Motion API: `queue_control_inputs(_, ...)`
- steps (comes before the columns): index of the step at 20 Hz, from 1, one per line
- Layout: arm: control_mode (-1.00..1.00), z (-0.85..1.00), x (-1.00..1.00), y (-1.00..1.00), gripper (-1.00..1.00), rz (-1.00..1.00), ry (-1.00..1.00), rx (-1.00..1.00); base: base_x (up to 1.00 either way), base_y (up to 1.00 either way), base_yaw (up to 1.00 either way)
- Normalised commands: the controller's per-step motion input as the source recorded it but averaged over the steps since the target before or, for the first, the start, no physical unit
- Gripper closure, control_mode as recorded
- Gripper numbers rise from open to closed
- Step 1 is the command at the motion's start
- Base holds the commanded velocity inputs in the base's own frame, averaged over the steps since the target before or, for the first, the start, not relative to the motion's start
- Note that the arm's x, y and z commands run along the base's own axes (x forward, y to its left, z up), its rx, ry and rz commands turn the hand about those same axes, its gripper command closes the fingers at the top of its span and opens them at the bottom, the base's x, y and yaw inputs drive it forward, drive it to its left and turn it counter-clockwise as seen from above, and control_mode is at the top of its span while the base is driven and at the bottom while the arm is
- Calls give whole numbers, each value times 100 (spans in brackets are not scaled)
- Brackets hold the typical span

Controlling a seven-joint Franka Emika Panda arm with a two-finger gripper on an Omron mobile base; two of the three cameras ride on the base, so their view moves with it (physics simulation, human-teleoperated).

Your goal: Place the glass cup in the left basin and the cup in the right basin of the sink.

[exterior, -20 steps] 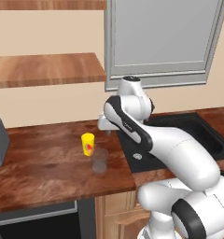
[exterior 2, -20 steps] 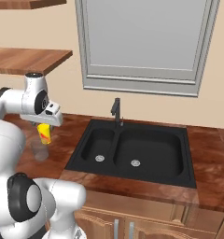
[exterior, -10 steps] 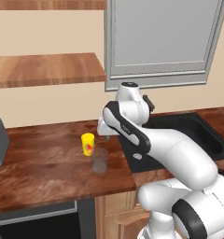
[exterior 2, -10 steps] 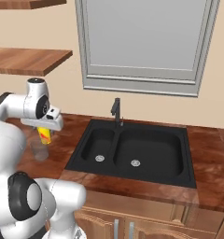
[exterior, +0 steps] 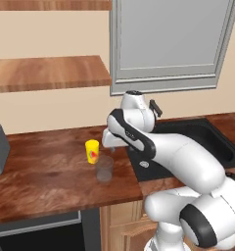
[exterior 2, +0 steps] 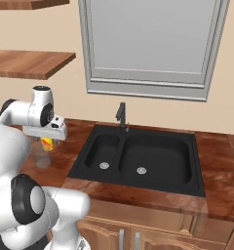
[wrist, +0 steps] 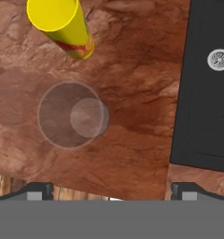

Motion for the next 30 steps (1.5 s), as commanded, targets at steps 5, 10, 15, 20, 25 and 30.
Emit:
queue_control_inputs(5,-100,-13,0,6,-100,6,0,0,0,0,0)
queue_control_inputs(10,-100,-14,0,4,-100,5,1,0,0,0,0)
queue_control_inputs(15,-100,-11,0,5,-100,4,2,0,0,0,0)
queue_control_inputs(20,-100,-11,0,4,-100,5,4,0,0,0,0)
queue_control_inputs(25,-100,-10,0,4,-100,5,5,0,0,0,0)
queue_control_inputs(30,-100,-12,1,1,-100,6,9,0,0,0,0)
